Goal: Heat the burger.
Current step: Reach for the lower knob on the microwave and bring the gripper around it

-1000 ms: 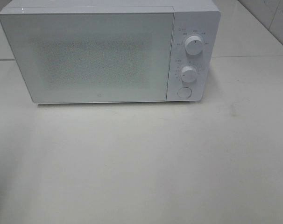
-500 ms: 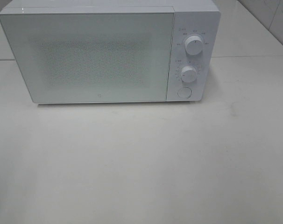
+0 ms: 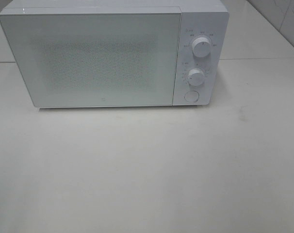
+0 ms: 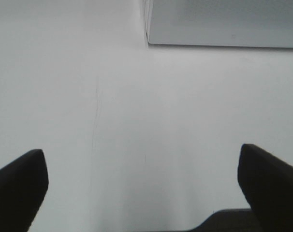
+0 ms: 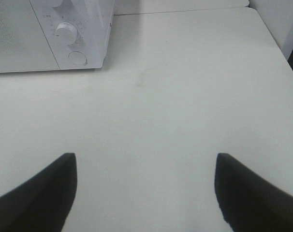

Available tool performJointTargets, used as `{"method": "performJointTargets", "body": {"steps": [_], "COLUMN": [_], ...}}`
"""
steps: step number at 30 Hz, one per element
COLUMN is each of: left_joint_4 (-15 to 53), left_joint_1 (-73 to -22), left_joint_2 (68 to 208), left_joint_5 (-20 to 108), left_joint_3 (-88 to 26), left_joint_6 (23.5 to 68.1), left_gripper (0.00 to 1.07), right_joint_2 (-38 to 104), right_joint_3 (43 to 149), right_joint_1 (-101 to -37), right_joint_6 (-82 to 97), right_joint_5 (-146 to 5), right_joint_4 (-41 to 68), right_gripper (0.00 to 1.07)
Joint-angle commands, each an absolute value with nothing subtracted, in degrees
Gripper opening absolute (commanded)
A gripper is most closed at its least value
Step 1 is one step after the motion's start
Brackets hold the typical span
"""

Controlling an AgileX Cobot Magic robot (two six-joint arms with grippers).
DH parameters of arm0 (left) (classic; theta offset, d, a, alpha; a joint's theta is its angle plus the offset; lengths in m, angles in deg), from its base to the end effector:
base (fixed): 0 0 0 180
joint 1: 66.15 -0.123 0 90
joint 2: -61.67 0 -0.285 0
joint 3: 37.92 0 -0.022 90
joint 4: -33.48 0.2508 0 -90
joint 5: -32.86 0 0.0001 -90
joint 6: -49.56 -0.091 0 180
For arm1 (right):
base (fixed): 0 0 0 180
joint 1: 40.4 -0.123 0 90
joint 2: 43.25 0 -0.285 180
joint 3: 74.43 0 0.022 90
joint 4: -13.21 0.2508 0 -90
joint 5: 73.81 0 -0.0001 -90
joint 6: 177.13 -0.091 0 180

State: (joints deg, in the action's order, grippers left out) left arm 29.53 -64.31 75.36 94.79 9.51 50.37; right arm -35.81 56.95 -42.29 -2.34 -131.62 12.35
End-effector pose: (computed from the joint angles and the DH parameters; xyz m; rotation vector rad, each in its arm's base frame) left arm 0.0080 -0.0058 0.2813 0.0199 2.1474 -0.1112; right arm -0.0036 -0.0013 0.2813 0.0579 1.9870 0.0624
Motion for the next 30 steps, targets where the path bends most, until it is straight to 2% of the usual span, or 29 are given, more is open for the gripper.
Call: {"method": "performJointTargets", "body": {"steps": [1, 6, 30], "left_joint_4": [28.8, 28.8, 28.7], "left_joint_1": [-64.5, -64.5, -64.5], "left_joint_2": [71.6, 67.6, 67.9], "left_joint_5": [94.0, 94.0, 94.0], "left_joint_3": [9.7, 9.7, 9.7], "left_joint_6": [50.3, 50.3, 50.3], "left_gripper": [0.99, 0.99, 0.99], "right_joint_2": [-37.2, -37.2, -37.2], "right_joint_3": [56.8, 56.8, 56.8], "right_joint_1": [-42.1, -42.1, -42.1], "right_joint_6": [-1.7, -1.7, -1.7], "right_joint_5": [-130.8, -130.8, -130.8], "right_joint_4": [12.4, 12.4, 12.4], "right_gripper": [0.75, 0.75, 0.75]}}
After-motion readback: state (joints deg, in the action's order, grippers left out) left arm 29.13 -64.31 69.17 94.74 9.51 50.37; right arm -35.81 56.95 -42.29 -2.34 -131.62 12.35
